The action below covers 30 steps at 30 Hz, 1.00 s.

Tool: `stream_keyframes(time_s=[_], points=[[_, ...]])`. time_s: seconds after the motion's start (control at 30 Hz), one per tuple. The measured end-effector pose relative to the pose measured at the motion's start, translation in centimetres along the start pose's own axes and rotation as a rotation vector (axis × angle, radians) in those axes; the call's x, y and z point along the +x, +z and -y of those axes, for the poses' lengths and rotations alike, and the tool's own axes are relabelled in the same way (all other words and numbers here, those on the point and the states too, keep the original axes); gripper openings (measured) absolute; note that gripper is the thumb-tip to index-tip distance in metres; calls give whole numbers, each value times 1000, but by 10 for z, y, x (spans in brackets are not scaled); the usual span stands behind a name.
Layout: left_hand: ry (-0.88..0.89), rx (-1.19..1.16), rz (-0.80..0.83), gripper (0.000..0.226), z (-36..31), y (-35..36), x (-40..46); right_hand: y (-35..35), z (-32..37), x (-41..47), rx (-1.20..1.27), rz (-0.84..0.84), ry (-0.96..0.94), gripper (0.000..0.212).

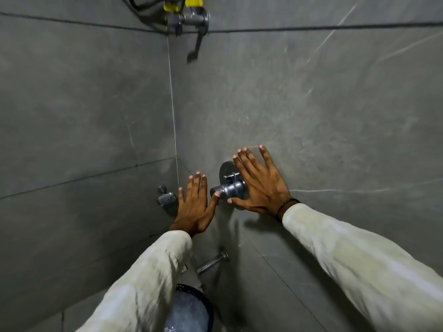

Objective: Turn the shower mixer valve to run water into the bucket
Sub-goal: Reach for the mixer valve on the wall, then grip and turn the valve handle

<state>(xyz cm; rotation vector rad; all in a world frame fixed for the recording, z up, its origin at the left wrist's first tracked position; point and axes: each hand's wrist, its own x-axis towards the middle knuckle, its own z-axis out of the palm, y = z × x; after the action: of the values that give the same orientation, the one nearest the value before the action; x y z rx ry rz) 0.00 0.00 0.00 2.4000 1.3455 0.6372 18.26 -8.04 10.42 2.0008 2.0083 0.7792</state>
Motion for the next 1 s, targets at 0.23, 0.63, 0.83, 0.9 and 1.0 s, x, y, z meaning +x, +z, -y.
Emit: stream_keyframes(time_s=[0.23,0.63,0.83,0.9,1.0], points=[[-217,-144,133,66,12,54,20,48,15,21,-265,62,-78,121],[-397,-621,173,66,22,74,37,71,23,30,-552,-3,-99,98],[-346,-448,193,66,26,66,37,73,25,31,-581,-20,-94,94],[-330,-291,200,70,26,61,36,74,25,31,-573,-23,-89,95],[-272,-148,162,70,26,52,36,74,24,31,-578,-19,-84,97]])
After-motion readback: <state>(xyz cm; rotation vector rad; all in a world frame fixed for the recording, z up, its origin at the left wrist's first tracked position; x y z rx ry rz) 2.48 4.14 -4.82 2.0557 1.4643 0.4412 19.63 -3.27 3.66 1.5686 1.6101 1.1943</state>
